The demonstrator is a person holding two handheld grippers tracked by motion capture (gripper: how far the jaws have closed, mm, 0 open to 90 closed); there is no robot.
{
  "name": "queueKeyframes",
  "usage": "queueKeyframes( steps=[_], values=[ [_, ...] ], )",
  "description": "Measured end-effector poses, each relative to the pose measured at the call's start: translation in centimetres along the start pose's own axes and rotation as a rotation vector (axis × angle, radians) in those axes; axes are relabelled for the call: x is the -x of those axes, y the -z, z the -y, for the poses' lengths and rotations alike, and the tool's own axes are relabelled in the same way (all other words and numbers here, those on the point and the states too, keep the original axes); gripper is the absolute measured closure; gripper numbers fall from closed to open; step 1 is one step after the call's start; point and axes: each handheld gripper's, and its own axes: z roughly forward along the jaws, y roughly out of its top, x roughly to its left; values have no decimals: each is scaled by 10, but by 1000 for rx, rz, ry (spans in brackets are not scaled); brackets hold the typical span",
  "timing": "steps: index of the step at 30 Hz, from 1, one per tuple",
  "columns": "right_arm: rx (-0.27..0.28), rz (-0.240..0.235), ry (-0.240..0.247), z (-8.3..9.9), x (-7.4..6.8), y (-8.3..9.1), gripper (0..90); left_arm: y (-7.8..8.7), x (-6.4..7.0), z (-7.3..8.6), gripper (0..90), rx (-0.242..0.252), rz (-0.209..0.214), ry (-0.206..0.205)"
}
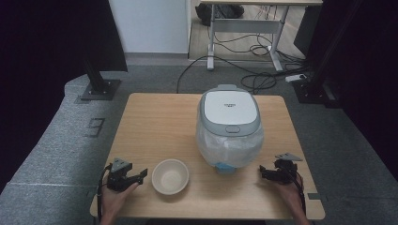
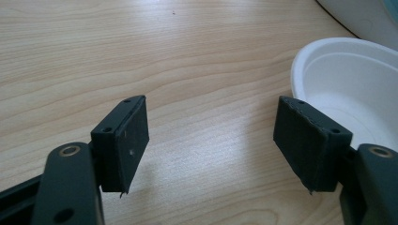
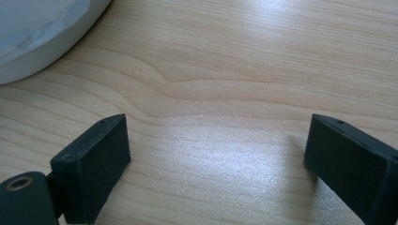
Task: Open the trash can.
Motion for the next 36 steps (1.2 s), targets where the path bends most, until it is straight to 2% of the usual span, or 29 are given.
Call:
queueKeyframes(
  steps=[12, 13, 15, 18, 22, 31, 36],
  values=[
    [18, 14, -14, 5, 4, 6, 144, 4, -2, 0, 278, 22, 4, 18],
    [17, 16, -21, 5, 4, 8, 173, 4, -2, 0, 285, 21, 3, 18],
    [17, 12, -23, 5, 5, 8, 185, 3, -3, 0, 291, 18, 3, 17],
    [27, -15, -51, 5, 10, 11, 240, 3, -4, 0, 298, 15, -2, 15],
    [39, -17, -59, 5, 11, 14, 256, 5, -5, 0, 308, 18, -5, 12],
    [111, -52, -30, 5, 7, 37, 295, 5, -6, 0, 315, 20, -5, 17],
    [123, -80, -12, 6, 2, 44, 331, 5, -6, 1, 317, 23, -4, 23]
  ],
)
